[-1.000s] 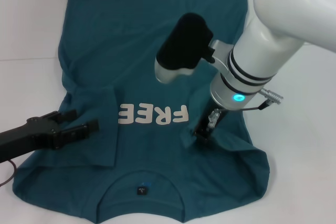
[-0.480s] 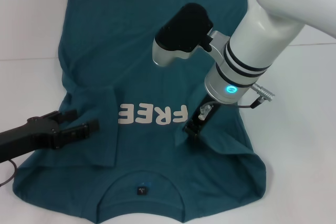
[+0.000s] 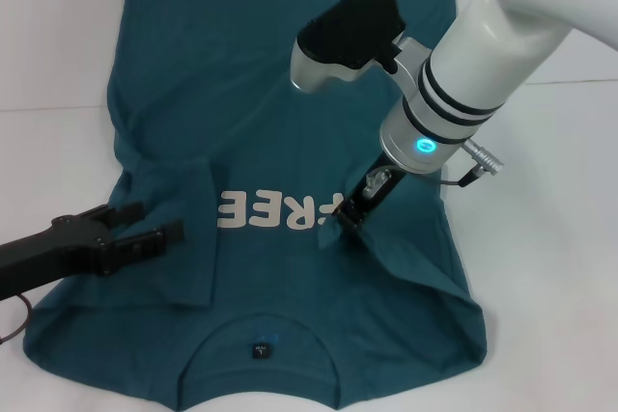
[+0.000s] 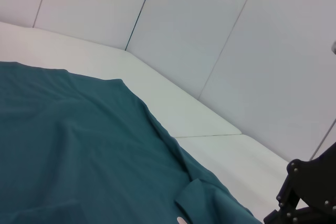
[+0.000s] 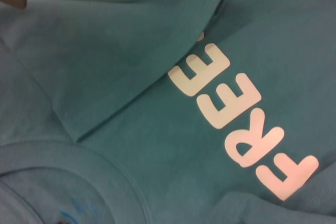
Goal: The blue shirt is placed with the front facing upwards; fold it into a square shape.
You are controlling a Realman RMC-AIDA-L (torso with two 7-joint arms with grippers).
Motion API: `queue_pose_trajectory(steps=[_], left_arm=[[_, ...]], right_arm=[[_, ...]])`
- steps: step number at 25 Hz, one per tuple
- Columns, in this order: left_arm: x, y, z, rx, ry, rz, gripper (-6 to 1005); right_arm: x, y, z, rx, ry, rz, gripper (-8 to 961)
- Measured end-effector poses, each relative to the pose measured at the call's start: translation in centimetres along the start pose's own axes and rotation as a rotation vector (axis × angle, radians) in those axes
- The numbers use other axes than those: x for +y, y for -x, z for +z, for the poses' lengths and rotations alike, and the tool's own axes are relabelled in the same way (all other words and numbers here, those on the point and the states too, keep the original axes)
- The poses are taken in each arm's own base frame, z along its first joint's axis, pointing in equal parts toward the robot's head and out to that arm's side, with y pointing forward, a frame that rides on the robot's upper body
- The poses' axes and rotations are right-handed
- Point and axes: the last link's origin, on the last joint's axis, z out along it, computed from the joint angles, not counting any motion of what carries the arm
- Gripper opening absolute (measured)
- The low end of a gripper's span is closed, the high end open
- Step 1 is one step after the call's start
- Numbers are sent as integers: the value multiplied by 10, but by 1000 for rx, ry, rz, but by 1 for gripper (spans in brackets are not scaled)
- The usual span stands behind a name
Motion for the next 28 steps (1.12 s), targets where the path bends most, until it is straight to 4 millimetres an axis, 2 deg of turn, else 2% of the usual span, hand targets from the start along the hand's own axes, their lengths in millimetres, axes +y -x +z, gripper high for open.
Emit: queue_pose_trajectory(steps=[6, 17, 28], left_arm=[[0, 0, 0, -1, 2, -1, 887], [0, 0, 0, -1, 3, 2, 888], [1, 1, -3, 4, 2, -2, 888]], right_arm=[[-3, 1, 6, 1, -6, 26, 14], [-11, 6, 3, -49, -8, 106, 15], [-6, -3, 3, 1, 8, 82, 120]])
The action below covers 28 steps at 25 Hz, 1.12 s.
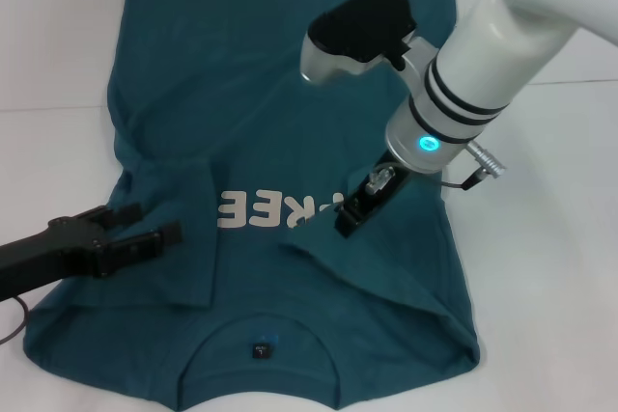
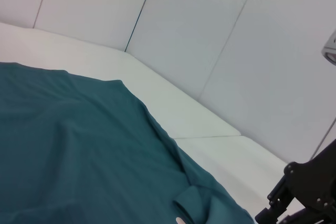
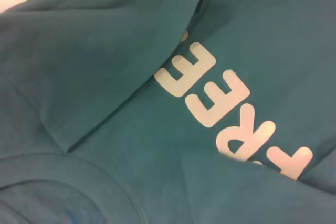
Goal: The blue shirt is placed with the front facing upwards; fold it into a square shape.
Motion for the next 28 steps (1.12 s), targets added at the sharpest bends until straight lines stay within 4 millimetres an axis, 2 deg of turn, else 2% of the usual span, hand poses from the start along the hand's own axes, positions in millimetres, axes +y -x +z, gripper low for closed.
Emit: queue_pose_trajectory(steps=[5, 8, 13, 19, 24, 28], left_arm=[[0, -3, -8, 15, -12, -22, 887], [-1, -3, -22, 8, -55, -47, 887], [-5, 2, -64, 5, -178, -79, 888], [-3, 18, -111, 14, -283, -36, 887], [0, 24, -121, 6, -297, 12, 887], [-2, 38, -115, -29, -289, -30, 888]], right_arm=[[-7, -4, -15, -66, 45, 41, 342], [-13, -12, -24, -117, 114, 88, 454], [-31, -49, -39, -235, 257, 195, 625], [-37, -102, -45, -381, 398, 223, 801], [-45, -128, -45, -475, 407, 195, 847], [-53, -143, -43, -517, 382, 177, 856]])
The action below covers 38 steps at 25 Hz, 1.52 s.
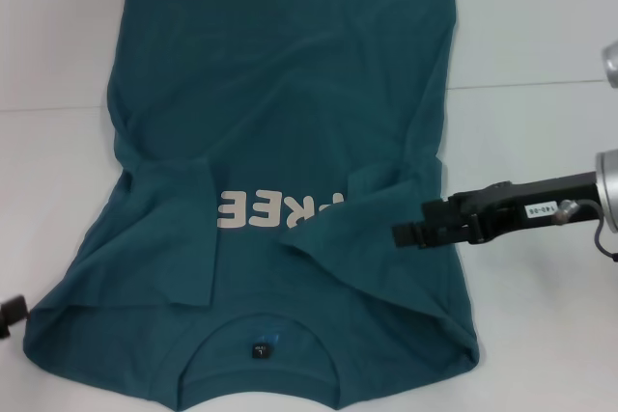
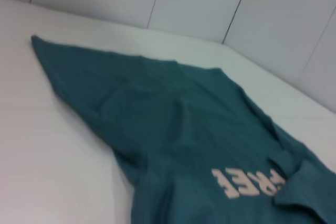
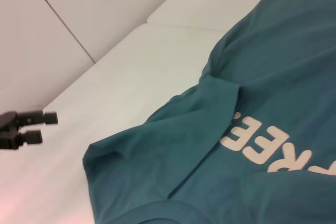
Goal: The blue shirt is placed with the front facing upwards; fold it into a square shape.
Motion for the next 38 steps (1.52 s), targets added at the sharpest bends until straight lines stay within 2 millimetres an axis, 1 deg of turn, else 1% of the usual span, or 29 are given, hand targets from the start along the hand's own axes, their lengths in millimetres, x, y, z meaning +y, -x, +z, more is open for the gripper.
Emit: queue_pose_trajectory(steps=[2, 4, 6, 8, 13, 18, 31, 38], left_arm=[[-1, 7, 5, -34, -1, 3, 888], [-1, 9, 7, -47, -1, 6, 888], [-4, 17, 14, -80, -14, 15, 888], [-6, 18, 15, -82, -24, 23, 887], [-8, 22, 26, -98, -36, 35, 887], [-7, 24, 35, -117, -23, 58, 888], [-9, 27, 34, -118, -46, 52, 885], [-9, 24, 34, -119, -44, 62, 884]], right_arm=[[-2, -4, 0, -7, 2, -5, 856], [-5, -6, 0, -14, 2, -9, 856], [-7, -7, 0, -20, 1, -14, 856], [-8, -6, -1, -24, -1, -18, 856], [-9, -4, -4, -37, -8, -20, 856], [-11, -4, -6, -48, -13, -16, 857], [-12, -10, -7, -48, -15, -6, 857], [-12, -10, -7, -48, -15, -8, 856]])
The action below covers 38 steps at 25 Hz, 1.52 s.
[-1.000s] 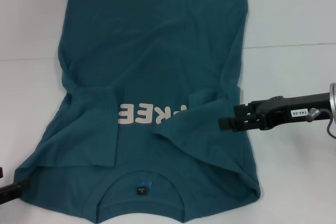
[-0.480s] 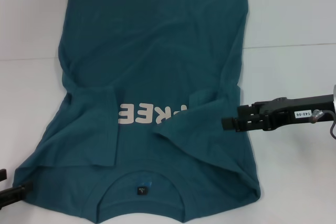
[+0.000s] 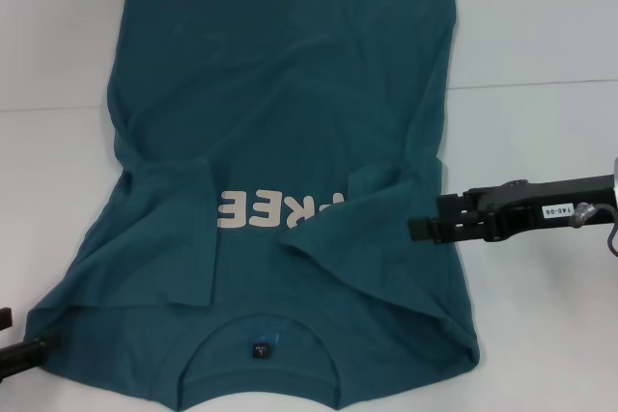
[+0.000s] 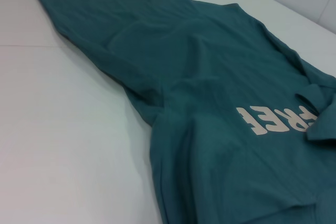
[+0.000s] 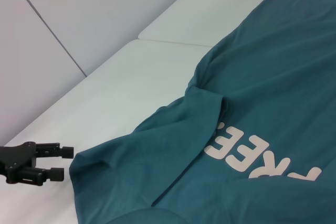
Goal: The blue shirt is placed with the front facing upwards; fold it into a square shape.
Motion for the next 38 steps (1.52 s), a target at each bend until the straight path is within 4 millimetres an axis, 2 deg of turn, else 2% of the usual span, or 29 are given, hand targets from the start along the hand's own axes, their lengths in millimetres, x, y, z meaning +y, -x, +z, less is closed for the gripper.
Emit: queue_pose_trajectory(steps=[17, 25, 32, 38], left_arm=[[0, 4, 3, -43, 1, -35, 883], [-1, 4, 20, -74, -18, -55, 839], [-3, -1, 40, -112, -60, -84, 633], [2, -5, 46, -118, -36, -107, 423]], right_arm=[[0, 4, 0, -6, 0, -10, 856], [0, 2, 2, -4, 6, -2, 856], [0, 2, 2, -7, 10, -14, 857], [4, 4, -3, -48, 40, 24, 857]])
